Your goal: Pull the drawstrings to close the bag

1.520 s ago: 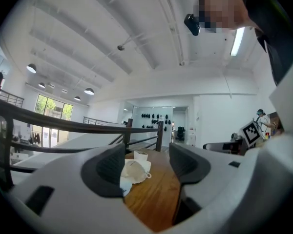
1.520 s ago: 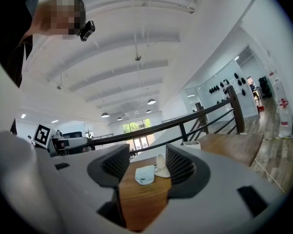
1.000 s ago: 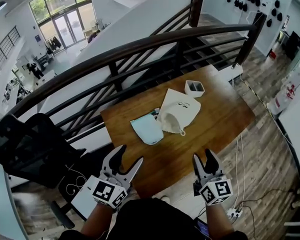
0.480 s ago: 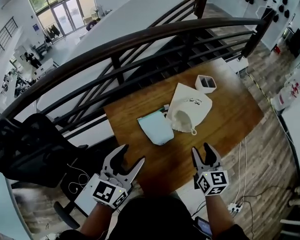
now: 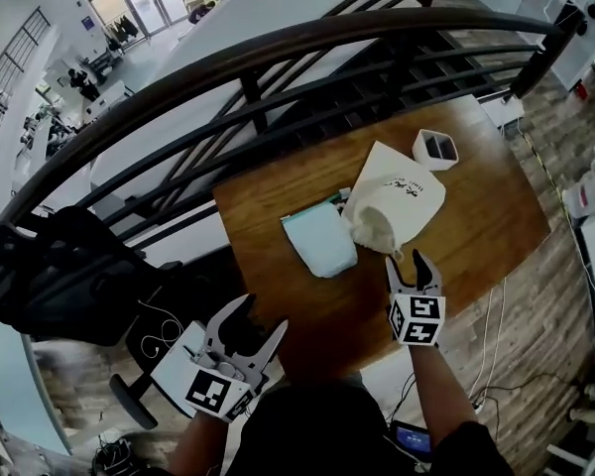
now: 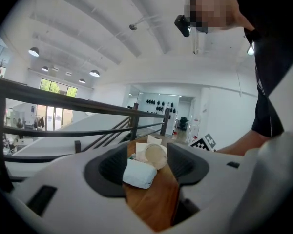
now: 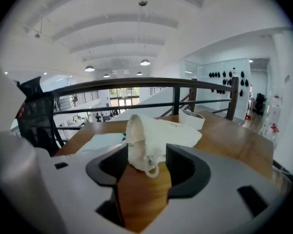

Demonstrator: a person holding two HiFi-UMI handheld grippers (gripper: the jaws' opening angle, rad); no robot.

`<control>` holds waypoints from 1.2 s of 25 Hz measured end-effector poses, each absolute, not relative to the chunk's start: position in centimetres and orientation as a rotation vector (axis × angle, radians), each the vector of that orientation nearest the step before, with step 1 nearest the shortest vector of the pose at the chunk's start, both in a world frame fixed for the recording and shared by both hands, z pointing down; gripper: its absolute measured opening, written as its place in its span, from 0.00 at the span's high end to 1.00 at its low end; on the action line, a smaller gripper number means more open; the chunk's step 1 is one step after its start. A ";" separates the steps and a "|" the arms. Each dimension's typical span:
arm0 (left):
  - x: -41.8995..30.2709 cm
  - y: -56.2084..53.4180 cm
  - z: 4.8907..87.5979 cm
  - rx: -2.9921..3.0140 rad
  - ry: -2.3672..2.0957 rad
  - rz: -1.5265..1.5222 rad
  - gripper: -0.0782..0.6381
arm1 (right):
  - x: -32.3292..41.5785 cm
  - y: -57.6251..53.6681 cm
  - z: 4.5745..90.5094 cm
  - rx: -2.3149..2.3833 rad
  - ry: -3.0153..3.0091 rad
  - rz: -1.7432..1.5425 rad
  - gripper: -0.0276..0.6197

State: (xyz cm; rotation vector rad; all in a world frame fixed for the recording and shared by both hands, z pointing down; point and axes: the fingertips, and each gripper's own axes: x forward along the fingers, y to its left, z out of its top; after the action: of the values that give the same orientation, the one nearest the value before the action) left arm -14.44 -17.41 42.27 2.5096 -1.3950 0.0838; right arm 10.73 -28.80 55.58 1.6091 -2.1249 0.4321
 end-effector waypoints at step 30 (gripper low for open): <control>-3.5 -17.1 49.0 2.514 -1.099 0.282 0.54 | 17.7 -24.3 52.8 1.666 -2.113 0.604 0.83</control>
State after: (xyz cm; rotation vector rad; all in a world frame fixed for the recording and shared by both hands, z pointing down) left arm -3.46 -17.13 48.98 2.5142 -1.0993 0.2815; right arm 17.70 -24.32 52.79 1.6658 -2.1134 0.6038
